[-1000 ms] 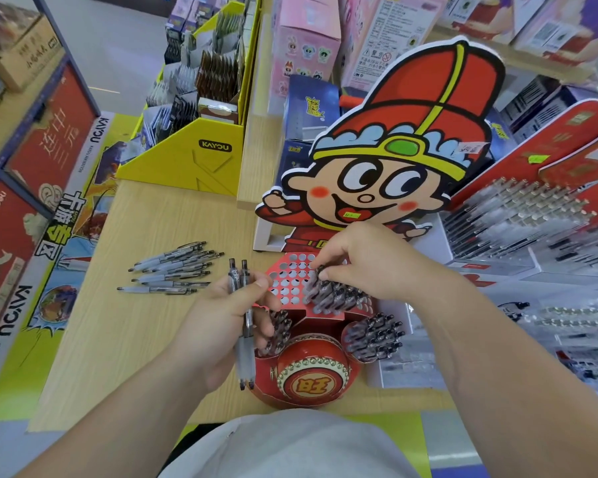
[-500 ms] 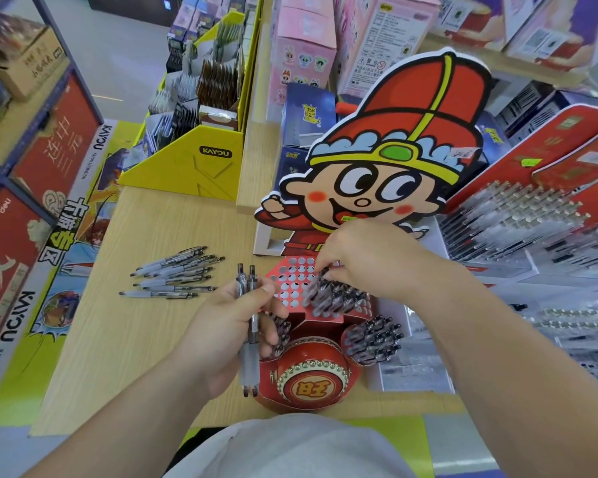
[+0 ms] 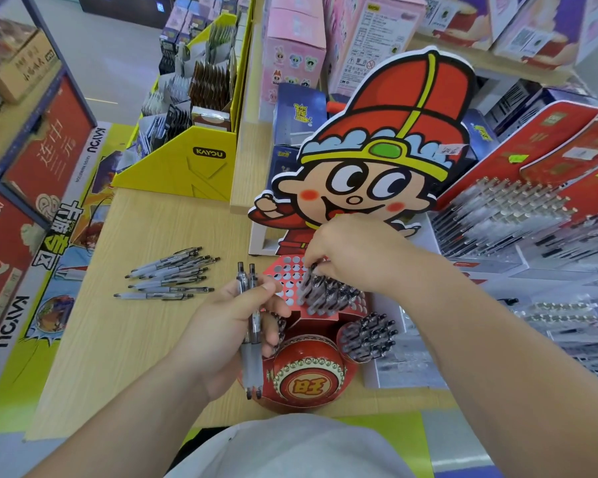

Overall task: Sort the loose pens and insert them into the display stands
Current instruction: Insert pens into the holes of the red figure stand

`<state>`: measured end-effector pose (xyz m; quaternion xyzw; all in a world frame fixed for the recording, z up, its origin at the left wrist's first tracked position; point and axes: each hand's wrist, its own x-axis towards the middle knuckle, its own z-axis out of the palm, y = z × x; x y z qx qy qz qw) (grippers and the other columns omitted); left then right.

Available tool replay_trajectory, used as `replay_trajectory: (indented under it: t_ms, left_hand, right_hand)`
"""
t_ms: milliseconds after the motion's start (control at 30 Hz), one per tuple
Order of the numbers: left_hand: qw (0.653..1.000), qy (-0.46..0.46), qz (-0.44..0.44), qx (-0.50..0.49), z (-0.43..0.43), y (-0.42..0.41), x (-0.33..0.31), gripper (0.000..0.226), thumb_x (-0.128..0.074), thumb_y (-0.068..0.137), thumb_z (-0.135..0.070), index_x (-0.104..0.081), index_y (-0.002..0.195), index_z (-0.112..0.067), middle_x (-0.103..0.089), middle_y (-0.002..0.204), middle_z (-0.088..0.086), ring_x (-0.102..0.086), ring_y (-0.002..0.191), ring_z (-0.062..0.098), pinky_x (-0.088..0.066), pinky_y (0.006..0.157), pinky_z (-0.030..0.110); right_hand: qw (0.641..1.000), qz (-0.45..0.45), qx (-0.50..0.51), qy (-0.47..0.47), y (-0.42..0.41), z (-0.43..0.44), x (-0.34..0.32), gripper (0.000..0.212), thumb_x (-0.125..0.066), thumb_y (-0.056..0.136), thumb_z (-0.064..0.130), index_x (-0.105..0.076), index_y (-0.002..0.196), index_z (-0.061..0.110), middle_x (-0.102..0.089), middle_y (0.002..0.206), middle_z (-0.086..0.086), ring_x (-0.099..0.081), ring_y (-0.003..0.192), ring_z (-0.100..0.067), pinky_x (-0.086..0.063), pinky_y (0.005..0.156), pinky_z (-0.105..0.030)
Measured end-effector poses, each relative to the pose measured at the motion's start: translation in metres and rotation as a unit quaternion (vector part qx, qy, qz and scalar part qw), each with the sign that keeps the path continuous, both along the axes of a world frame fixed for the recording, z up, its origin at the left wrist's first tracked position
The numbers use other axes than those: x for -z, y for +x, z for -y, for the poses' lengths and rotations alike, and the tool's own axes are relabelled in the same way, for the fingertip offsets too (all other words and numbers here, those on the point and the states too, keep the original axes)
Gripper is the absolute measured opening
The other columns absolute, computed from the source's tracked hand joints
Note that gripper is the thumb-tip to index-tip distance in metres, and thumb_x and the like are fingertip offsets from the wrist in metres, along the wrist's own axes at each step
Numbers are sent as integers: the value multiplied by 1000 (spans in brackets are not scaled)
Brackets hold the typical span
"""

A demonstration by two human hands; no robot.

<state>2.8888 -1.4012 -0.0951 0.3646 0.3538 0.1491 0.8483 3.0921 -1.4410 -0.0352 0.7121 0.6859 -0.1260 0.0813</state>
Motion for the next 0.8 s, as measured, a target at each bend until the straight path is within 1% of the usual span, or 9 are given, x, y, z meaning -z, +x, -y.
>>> replay_trajectory:
  t_ms: [133, 300, 433, 567, 633, 667, 700, 767, 800]
  left_hand:
    - [1000, 3, 0, 1, 0, -1, -1, 39, -69, 79, -30, -57, 108, -6, -64, 84, 18, -47, 50, 23, -40, 45, 29]
    - [1000, 5, -7, 1, 1, -5, 1, 39, -69, 79, -30, -57, 108, -6, -65, 83, 17, -47, 50, 22, -39, 45, 28]
    - [1000, 1, -9, 3, 2, -6, 1, 35, -68, 80, -29, -57, 105, -7, -64, 82, 17, -47, 49, 22, -39, 44, 29]
    - [1000, 3, -1, 6, 3, -7, -1, 35, -66, 82, -27, -58, 109, -5, -64, 83, 18, -46, 50, 22, -37, 44, 28]
    - [1000, 2, 15, 16, 1, -7, -4, 31, -63, 84, -23, -61, 109, -4, -64, 85, 20, -44, 49, 22, -34, 44, 28]
    - [999, 3, 23, 30, 0, -6, -6, 26, -62, 87, -19, -62, 108, -4, -64, 85, 22, -44, 48, 22, -34, 44, 28]
    - [998, 8, 33, 50, 0, -6, -8, 21, -62, 89, -14, -63, 107, -3, -63, 85, 23, -44, 48, 23, -33, 44, 28]
    - [993, 32, 53, 100, -1, -4, -13, 20, -62, 89, -11, -64, 106, -1, -63, 85, 24, -44, 48, 23, -33, 44, 28]
    - [989, 48, 60, 127, -1, -2, -17, 22, -59, 89, -13, -65, 106, 0, -64, 83, 23, -43, 49, 23, -33, 44, 29]
  right_hand:
    - [1000, 11, -12, -2, -4, 1, 2, 25, -66, 93, 22, -74, 113, 34, -72, 111, 6, -64, 103, -22, -56, 79, -40]
    - [999, 3, 40, -8, 2, 8, 1, 22, -69, 92, 26, -74, 112, 35, -72, 107, 5, -64, 98, -22, -54, 74, -35]
    - [999, 9, 35, -2, -2, 6, 5, 27, -66, 92, 21, -74, 112, 36, -70, 111, 6, -63, 100, -23, -56, 77, -39]
    - [999, -8, 44, -9, 1, 10, 4, 28, -65, 94, 22, -71, 117, 36, -69, 115, 8, -62, 105, -21, -54, 80, -37]
    - [997, -44, 65, -3, 1, 15, -1, 32, -62, 96, 19, -68, 125, 32, -69, 119, 8, -62, 108, -16, -53, 87, -37]
    - [993, -77, 86, 19, 1, 19, -5, 32, -60, 98, 18, -67, 126, 30, -69, 119, 9, -62, 108, -12, -53, 89, -34]
    - [985, -123, 112, 53, -1, 23, -10, 31, -59, 98, 19, -68, 126, 29, -69, 117, 12, -62, 106, -5, -51, 90, -27]
    - [954, -233, 159, 106, -11, 30, -21, 25, -61, 98, 24, -71, 121, 28, -70, 106, 19, -61, 98, 5, -47, 83, -11]
    - [934, -292, 174, 112, -18, 34, -25, 22, -64, 97, 26, -73, 117, 26, -71, 98, 18, -63, 92, 5, -47, 79, -10]
